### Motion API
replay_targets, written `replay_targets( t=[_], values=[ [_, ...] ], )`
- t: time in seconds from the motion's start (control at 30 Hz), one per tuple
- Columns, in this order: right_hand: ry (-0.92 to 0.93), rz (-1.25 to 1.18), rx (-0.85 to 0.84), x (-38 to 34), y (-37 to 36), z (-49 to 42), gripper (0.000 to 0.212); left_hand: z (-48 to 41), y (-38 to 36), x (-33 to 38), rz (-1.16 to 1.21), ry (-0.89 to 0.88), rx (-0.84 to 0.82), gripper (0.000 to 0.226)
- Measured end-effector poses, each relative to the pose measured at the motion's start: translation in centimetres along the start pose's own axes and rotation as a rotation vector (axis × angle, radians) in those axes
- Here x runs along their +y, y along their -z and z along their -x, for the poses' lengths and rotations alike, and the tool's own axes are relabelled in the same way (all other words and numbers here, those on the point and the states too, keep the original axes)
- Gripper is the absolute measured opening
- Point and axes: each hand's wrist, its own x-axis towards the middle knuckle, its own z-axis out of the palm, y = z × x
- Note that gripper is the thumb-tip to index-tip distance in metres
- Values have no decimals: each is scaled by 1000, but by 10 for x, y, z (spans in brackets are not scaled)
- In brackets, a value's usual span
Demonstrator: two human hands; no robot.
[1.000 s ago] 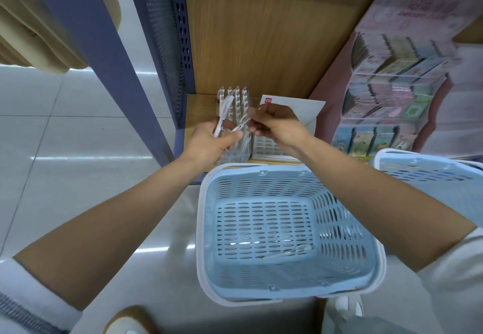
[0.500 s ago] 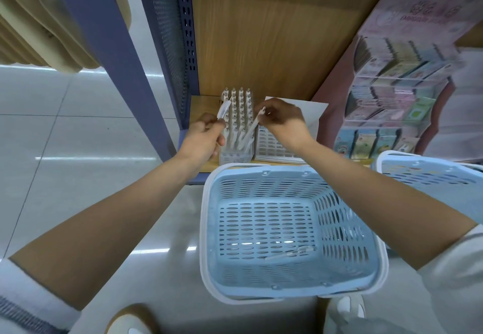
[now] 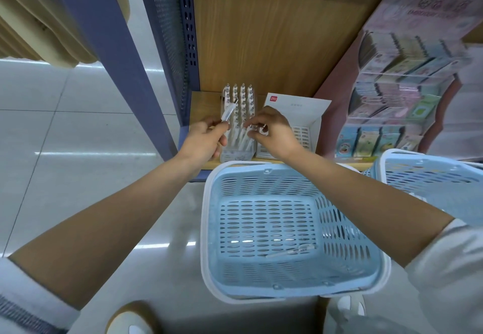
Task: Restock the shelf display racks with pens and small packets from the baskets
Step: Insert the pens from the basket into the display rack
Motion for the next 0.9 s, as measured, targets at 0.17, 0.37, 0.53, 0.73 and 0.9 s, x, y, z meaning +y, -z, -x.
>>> replay_targets(
  t=[0.17, 0.37, 0.53, 0.73, 0.9],
  values=[
    [-94, -42, 33, -1, -3, -4, 18, 1, 1, 0, -1, 15, 0, 20],
    [-251, -77, -8, -1, -8, -5, 18, -1, 2, -3, 6, -2, -10, 19],
    [-285, -46, -116, -7, 1, -10, 26, -2, 2, -4, -34, -47, -33, 9],
    [-313, -598, -37, -27, 29, -7, 19, -5, -1, -10, -101, -96, -42, 9],
    [-317, -776, -81, -27, 31, -7, 14, -9, -7, -6, -87, -140, -42, 12]
  ],
)
